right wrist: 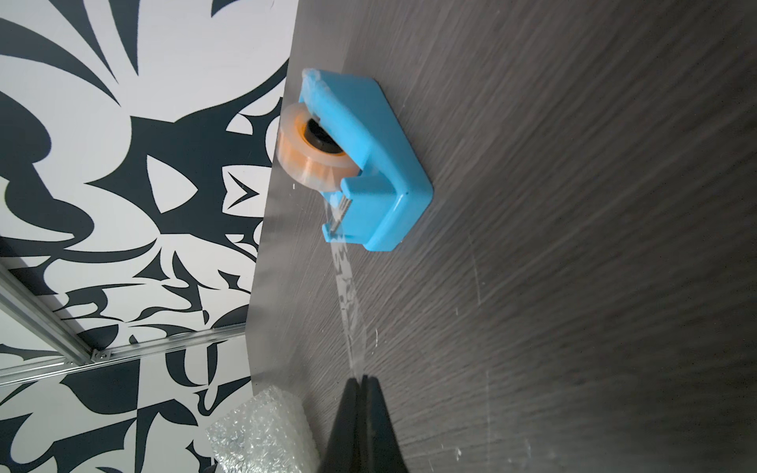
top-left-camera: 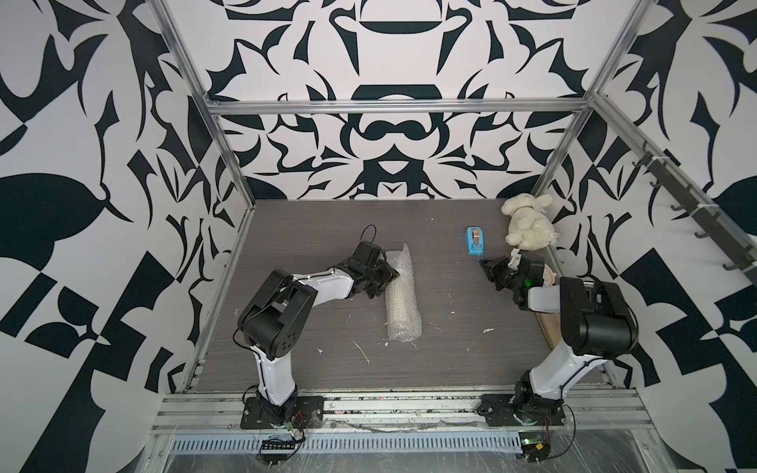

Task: Wrap vases in bubble wrap
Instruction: Tear off the tape using the Tape Cutter.

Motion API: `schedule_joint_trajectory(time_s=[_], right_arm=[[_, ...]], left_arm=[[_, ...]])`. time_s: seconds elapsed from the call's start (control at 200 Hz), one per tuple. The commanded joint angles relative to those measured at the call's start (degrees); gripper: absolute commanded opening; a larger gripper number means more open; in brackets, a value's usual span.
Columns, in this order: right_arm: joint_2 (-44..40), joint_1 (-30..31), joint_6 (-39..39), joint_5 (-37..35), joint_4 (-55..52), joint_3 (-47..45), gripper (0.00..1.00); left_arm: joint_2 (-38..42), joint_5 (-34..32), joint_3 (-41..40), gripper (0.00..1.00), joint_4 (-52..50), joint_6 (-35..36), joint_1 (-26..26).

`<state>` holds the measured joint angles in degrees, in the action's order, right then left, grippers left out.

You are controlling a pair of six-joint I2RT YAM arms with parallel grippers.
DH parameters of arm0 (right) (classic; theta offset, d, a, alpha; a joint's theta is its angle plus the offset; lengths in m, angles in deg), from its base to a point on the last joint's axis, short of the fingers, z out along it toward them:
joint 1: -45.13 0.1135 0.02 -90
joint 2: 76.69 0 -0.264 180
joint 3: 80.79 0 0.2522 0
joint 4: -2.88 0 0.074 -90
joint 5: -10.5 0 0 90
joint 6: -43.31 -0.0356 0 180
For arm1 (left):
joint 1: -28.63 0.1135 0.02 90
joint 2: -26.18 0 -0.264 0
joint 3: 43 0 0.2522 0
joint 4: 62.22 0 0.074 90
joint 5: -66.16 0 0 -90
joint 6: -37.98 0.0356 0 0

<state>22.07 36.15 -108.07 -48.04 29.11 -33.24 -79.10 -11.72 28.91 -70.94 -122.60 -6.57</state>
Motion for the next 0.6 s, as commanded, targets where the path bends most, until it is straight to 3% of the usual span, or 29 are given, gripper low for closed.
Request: schedule_joint_trajectory(time_s=[0.0,0.31,0.595], right_arm=[[0.9,0.2,1.0,0.9,1.3,-0.9,0.00],[5.8,0.3,2.7,-1.0,1.2,-0.9,0.00],[1.5,0.5,12.6,-10.5,-19.4,1.8,0.00]], left_arm=[[-1.0,-0.1,-2.1,0.52,-5.2,0.0,-0.4],[-0.9,-0.3,-2.0,0.52,-5.2,-0.1,-0.3],[-0.9,-0.3,-1.7,0.52,-5.1,-0.1,-0.3]])
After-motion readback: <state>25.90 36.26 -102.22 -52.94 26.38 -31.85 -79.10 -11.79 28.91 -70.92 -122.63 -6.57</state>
